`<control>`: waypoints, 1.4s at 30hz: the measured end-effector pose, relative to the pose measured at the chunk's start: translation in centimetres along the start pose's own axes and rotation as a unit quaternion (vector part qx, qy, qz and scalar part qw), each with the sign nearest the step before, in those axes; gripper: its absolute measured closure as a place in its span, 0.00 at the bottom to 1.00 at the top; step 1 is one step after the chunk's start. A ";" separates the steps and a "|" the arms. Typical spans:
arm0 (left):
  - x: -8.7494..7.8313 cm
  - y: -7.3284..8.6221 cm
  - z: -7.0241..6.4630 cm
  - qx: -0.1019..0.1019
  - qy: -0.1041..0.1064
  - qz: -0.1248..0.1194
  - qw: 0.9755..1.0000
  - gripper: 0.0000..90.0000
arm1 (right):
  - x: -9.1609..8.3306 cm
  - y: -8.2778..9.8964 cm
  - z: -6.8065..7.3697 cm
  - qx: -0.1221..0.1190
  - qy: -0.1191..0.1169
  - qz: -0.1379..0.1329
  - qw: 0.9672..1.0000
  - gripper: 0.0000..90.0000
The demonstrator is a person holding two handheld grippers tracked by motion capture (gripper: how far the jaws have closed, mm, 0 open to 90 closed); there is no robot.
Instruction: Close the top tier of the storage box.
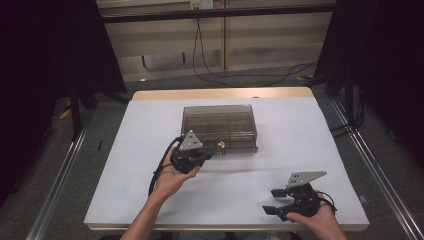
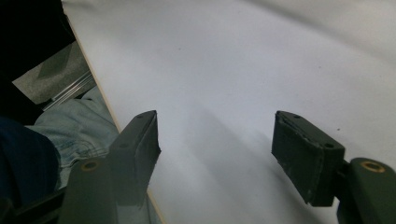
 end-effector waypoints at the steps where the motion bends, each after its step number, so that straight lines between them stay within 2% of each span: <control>1: 0.0 0.0 0.0 -0.001 0.000 0.000 1.000 1.00 | 0.0 0.0 0.0 -0.002 0.000 -0.002 1.000 0.36; 4: 0.1 -0.1 0.0 -0.008 0.002 -0.001 1.000 1.00 | -0.1 0.0 0.0 0.001 0.001 -0.002 1.000 0.35; 7: 0.1 -0.1 0.3 -0.006 -0.004 0.006 1.000 1.00 | -0.1 0.1 0.0 0.002 0.001 -0.003 1.000 0.35; 13: 0.3 -0.3 0.7 -0.006 -0.010 0.004 1.000 1.00 | 0.0 0.0 0.1 0.001 0.000 -0.001 1.000 0.35; 24: 0.5 -1.5 0.8 -0.003 -0.009 -0.001 1.000 1.00 | 0.1 0.0 0.2 0.000 -0.002 -0.001 1.000 0.35; 38: 1.0 -1.7 1.8 0.001 -0.021 0.013 1.000 1.00 | 0.2 -0.1 0.1 -0.001 -0.004 0.001 1.000 0.35; 42: 1.1 -1.8 1.9 -0.001 -0.022 0.010 1.000 1.00 | 0.2 -0.1 0.1 0.000 -0.005 0.002 1.000 0.35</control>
Point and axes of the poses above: each handheld gripper's, and its own axes: x roughly forward along the jaws, y roughly out of its underside, z roughly to its left, the point moved 9 cm from there along x, roughly forward along the jaws, and after that the axes turned 11 degrees about z, right-handed, at the moved point
